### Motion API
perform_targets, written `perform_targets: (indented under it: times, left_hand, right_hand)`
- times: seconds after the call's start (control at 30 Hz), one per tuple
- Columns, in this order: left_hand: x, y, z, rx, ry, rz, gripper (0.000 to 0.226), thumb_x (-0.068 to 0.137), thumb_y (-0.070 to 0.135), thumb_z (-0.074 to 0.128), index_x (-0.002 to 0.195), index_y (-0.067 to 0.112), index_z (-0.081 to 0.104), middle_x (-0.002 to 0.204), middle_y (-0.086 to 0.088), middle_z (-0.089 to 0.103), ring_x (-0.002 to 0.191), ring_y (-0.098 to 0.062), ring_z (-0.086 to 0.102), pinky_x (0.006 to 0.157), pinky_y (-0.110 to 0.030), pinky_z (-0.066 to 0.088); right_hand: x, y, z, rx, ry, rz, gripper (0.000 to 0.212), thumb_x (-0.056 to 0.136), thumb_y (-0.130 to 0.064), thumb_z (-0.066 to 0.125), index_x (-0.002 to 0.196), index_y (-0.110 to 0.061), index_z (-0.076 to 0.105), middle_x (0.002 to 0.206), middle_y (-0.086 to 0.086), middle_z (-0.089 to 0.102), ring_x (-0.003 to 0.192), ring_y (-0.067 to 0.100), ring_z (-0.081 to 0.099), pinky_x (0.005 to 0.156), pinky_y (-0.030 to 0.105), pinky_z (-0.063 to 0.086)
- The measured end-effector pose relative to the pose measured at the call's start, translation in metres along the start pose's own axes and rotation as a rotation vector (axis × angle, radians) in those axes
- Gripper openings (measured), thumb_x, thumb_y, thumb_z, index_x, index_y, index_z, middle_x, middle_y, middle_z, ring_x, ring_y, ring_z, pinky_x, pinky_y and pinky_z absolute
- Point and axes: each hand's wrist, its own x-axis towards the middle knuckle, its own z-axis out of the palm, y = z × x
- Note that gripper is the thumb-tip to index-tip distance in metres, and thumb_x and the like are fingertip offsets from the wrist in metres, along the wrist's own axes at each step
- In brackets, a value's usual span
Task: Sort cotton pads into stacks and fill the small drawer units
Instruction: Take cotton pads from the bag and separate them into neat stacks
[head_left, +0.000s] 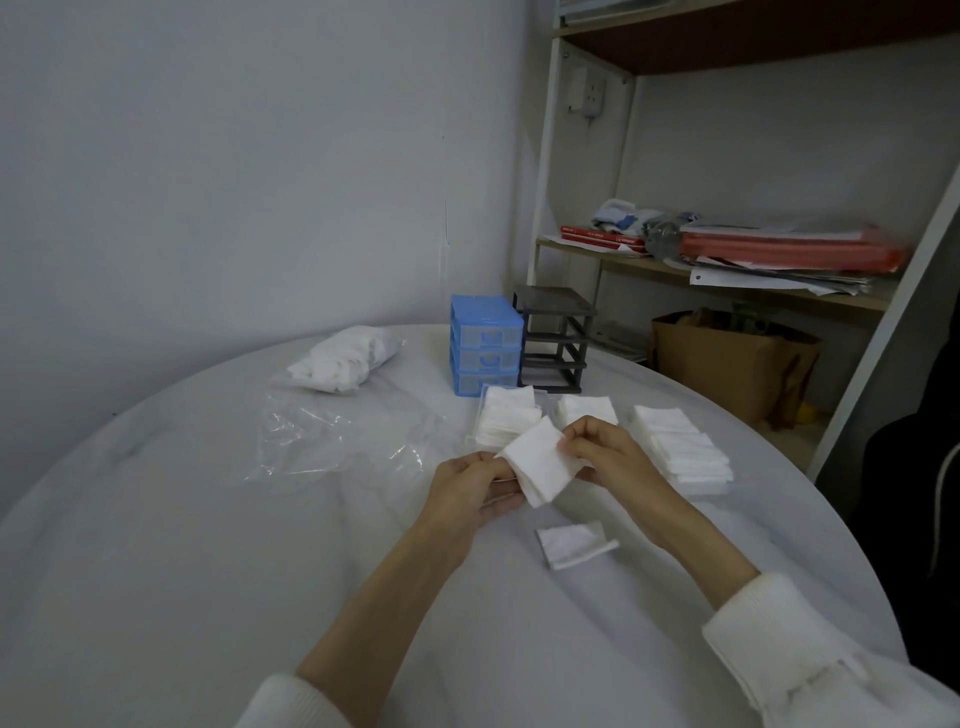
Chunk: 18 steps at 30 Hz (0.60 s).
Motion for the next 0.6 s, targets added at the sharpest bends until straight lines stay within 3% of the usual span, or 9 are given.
perform_targets:
  times: [0.1, 0.2, 0.37, 0.5, 0.6]
  left_hand:
    - [0.0, 0.0, 0.0, -0.019, -0.013, 0.019, 0.019, 0.087, -0.006, 0.052, 0.072, 0.003, 0.057, 0.068, -0.006, 0.067, 0.063, -0.014, 0.065, 0.059, -0.02, 0.056]
    - [-0.003, 0.001, 0.002, -0.035, -0.035, 0.033, 0.016, 0.087, -0.006, 0.051, 0.075, 0.002, 0.057, 0.076, -0.008, 0.068, 0.068, -0.015, 0.067, 0.06, -0.019, 0.056]
    - [-0.005, 0.005, 0.005, -0.093, -0.025, -0.015, 0.026, 0.086, -0.002, 0.036, 0.083, 0.002, 0.061, 0.083, -0.01, 0.068, 0.074, -0.022, 0.065, 0.06, -0.026, 0.056]
    - [-0.004, 0.002, 0.005, 0.056, -0.001, 0.063, 0.015, 0.09, 0.018, 0.058, 0.094, 0.006, 0.066, 0.09, -0.012, 0.071, 0.081, -0.022, 0.068, 0.066, -0.027, 0.057]
    - [-0.002, -0.005, 0.004, 0.146, 0.021, 0.162, 0.024, 0.084, 0.007, 0.067, 0.106, -0.003, 0.066, 0.095, -0.015, 0.071, 0.087, -0.025, 0.068, 0.068, -0.028, 0.058]
  right_hand:
    - [-0.001, 0.001, 0.001, 0.011, -0.012, 0.014, 0.02, 0.092, -0.005, 0.05, 0.074, -0.013, 0.053, 0.083, 0.0, 0.057, 0.084, 0.012, 0.055, 0.074, 0.024, 0.049]
    - [-0.002, 0.001, 0.004, 0.043, -0.004, 0.037, 0.02, 0.091, -0.006, 0.052, 0.073, -0.013, 0.052, 0.083, 0.002, 0.059, 0.081, 0.013, 0.059, 0.063, 0.021, 0.053]
    - [-0.004, 0.003, 0.006, -0.018, 0.039, -0.016, 0.014, 0.089, -0.002, 0.057, 0.079, -0.011, 0.055, 0.087, 0.006, 0.064, 0.084, 0.015, 0.062, 0.061, 0.021, 0.054]
    - [-0.005, 0.003, 0.006, -0.032, 0.036, -0.055, 0.012, 0.086, -0.004, 0.063, 0.079, -0.011, 0.057, 0.088, 0.007, 0.065, 0.085, 0.017, 0.063, 0.06, 0.017, 0.052]
    - [-0.005, 0.001, 0.007, -0.04, 0.012, -0.052, 0.011, 0.084, -0.007, 0.066, 0.081, -0.014, 0.058, 0.091, 0.006, 0.064, 0.083, 0.015, 0.064, 0.06, 0.019, 0.053]
